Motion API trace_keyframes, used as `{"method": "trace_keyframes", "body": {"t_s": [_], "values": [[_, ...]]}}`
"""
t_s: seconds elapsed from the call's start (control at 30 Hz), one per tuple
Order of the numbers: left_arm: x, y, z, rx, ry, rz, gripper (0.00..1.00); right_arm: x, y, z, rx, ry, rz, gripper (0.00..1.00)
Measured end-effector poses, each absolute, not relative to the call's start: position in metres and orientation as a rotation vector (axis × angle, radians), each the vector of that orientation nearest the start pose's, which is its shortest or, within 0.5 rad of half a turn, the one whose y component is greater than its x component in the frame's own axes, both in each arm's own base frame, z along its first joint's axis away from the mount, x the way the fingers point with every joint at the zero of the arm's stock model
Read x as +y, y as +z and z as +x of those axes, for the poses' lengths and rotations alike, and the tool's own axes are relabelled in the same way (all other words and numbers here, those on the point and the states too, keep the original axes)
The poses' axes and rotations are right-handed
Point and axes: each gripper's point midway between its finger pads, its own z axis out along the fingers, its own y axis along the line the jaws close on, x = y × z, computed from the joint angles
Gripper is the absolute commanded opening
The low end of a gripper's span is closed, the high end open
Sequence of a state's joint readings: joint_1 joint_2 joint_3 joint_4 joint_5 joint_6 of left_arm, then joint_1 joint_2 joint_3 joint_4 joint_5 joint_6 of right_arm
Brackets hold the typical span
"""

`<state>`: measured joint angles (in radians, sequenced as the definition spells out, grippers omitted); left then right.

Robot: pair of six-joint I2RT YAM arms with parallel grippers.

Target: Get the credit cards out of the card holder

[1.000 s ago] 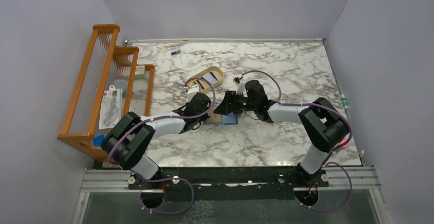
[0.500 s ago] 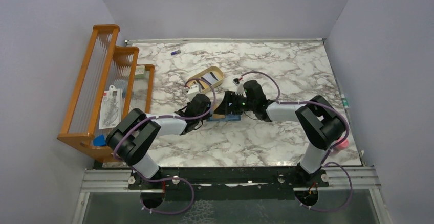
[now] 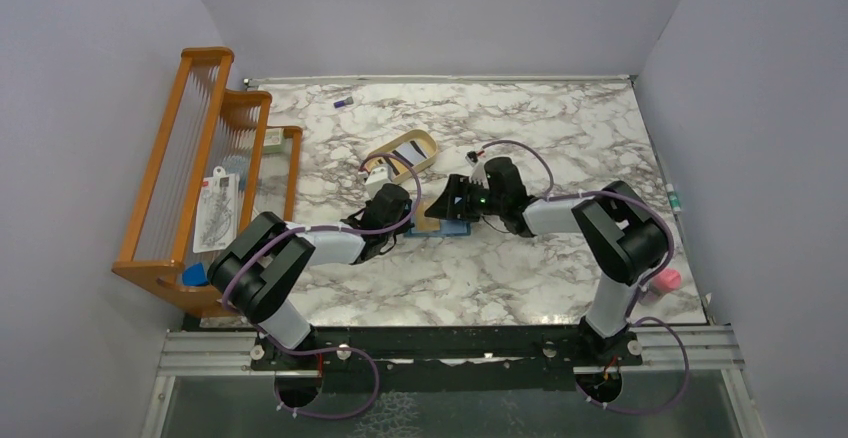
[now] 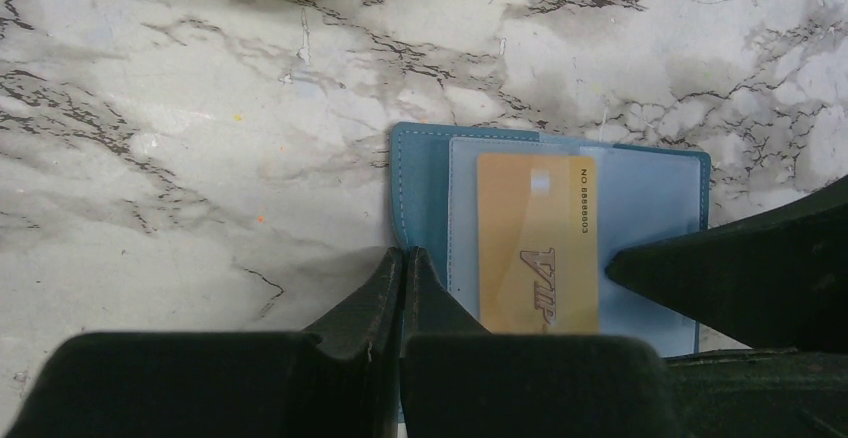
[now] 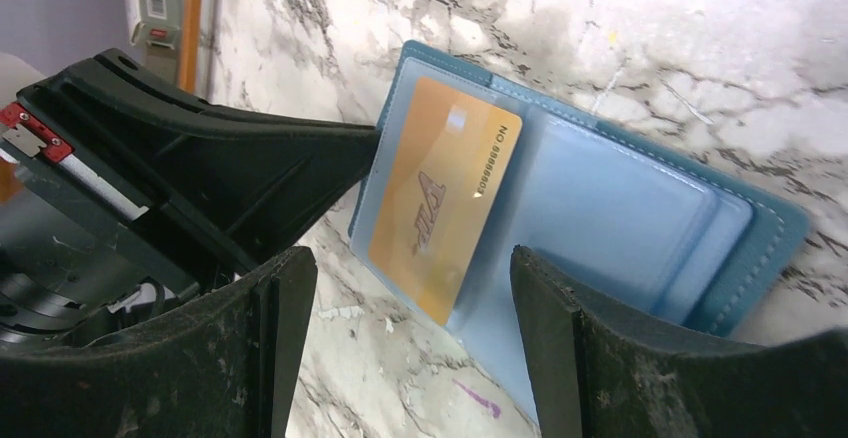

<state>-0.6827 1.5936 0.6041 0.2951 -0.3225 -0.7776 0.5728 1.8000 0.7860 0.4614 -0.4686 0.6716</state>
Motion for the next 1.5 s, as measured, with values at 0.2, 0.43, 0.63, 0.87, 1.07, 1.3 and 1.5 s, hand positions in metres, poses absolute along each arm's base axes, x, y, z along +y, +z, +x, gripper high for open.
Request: {"method": "trace_keyframes", "body": {"t_s": [0.2, 0.43, 0.63, 0.87, 1.07, 1.3, 1.5], "values": [[-0.221, 0.023, 0.316, 2.24, -0.432, -0.278, 0.0, 0.331, 0.051, 0.303, 2.273, 1.305, -0.203, 0.77], [-0.221, 0.023, 0.316, 2.239, -0.434, -0.278, 0.0, 0.337, 0.055, 0.295, 2.28, 1.394, -0.202, 0.77], [-0.222, 0.023, 0.317, 2.237, -0.437, -0.278, 0.0, 0.342, 0.064, 0.289, 2.279, 1.48, -0.188, 0.76], [-0.222, 0.023, 0.316, 2.237, -0.44, -0.279, 0.0, 0.345, 0.064, 0.286, 2.308, 1.535, -0.114, 0.76], [-0.22, 0.024, 0.312, 2.239, -0.447, -0.288, 0.0, 0.344, 0.057, 0.284, 2.355, 1.532, -0.063, 0.76], [-0.216, 0.027, 0.304, 2.254, -0.451, -0.282, 0.0, 0.347, 0.052, 0.289, 2.387, 1.528, -0.012, 0.76], [-0.213, 0.027, 0.3, 2.262, -0.446, -0.28, 0.0, 0.353, 0.051, 0.294, 2.393, 1.541, 0.015, 0.76]]}}
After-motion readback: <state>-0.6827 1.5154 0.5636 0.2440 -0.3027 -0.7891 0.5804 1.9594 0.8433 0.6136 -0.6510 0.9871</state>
